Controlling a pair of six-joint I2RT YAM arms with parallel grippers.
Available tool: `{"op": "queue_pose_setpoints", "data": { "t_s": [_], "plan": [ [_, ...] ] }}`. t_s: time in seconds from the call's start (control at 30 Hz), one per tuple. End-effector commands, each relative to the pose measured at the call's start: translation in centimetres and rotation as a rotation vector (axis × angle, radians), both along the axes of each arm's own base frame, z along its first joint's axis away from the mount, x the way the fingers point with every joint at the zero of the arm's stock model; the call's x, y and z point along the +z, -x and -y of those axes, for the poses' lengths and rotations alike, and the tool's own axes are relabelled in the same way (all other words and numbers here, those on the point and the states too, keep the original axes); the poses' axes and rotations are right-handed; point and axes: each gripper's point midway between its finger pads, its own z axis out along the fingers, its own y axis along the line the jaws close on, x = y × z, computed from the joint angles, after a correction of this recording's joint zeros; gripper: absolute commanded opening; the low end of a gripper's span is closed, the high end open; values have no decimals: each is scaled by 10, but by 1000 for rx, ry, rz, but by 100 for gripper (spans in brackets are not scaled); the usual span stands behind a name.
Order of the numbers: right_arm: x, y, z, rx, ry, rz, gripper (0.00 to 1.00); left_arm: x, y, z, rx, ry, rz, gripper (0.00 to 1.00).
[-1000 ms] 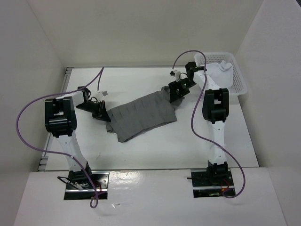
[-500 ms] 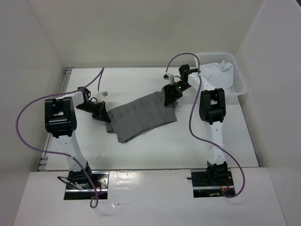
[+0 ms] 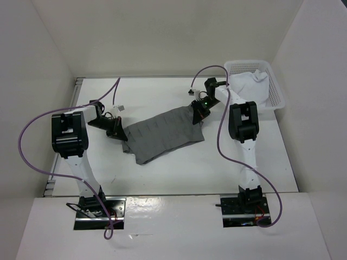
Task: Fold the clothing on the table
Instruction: Fold the skirt
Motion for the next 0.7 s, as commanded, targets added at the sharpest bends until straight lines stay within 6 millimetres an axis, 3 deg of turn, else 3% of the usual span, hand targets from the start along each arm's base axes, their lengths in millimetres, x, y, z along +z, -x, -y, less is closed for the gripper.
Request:
{"op": "queue_pose_setpoints", "data": {
  "t_s": [0.0,0.13,0.17,0.33,0.43,0.53,0.6,0.67],
  "plan": [
    [5,-21,18,-44,147,90,0,-16,15,-10,-50,-82,-18,0],
    [31,-38,26,-90,272,160,0,-13,13,-5,-51,-72,-20,0],
    [47,-52,31,-107,327,227,0,-11,9,-2,-61,-74,-7,0],
    [103,-62,15,-159,427,346,0,4,-3,11,-82,-88,34,0],
    [127,-55,-9,-146,499,455,0,18,-16,24,-64,-60,49,0],
    [134,-46,-21,-136,552,508,0,35,-31,34,-44,-14,74,0],
    [144,-30,-46,-92,552,553,1,37,-32,39,-33,0,56,0],
    [142,-18,-53,-70,629,595,2,41,-37,43,-44,8,79,0]
  ]
}}
